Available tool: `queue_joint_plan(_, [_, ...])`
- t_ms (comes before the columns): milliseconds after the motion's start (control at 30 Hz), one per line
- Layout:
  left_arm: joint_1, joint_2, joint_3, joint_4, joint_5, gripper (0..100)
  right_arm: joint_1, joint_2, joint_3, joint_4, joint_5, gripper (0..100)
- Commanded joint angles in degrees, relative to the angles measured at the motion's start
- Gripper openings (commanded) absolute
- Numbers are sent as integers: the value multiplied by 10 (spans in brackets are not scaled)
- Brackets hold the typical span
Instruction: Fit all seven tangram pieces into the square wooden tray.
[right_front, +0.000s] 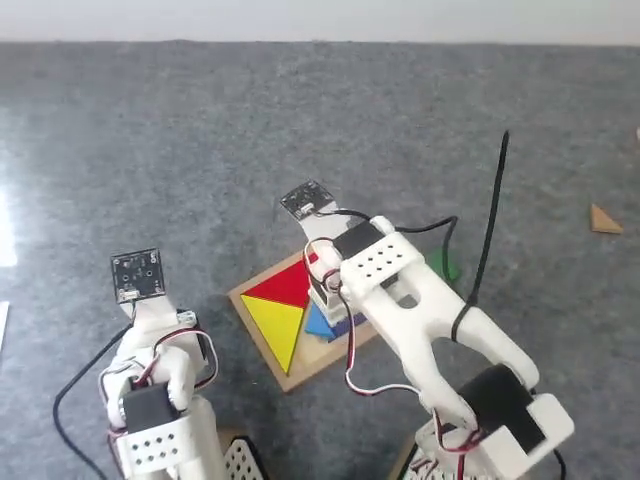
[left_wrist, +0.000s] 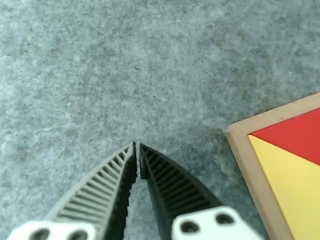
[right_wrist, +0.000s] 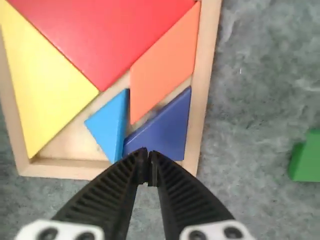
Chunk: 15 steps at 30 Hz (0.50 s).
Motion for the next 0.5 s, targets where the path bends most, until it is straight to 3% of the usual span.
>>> queue_joint_plan(0, [-2, -11, -4, 4, -3, 13, 7, -11, 9, -30, -4, 6])
queue_joint_plan(467, [-2, -11, -4, 4, -3, 13, 9, -11, 47, -44, -3, 6])
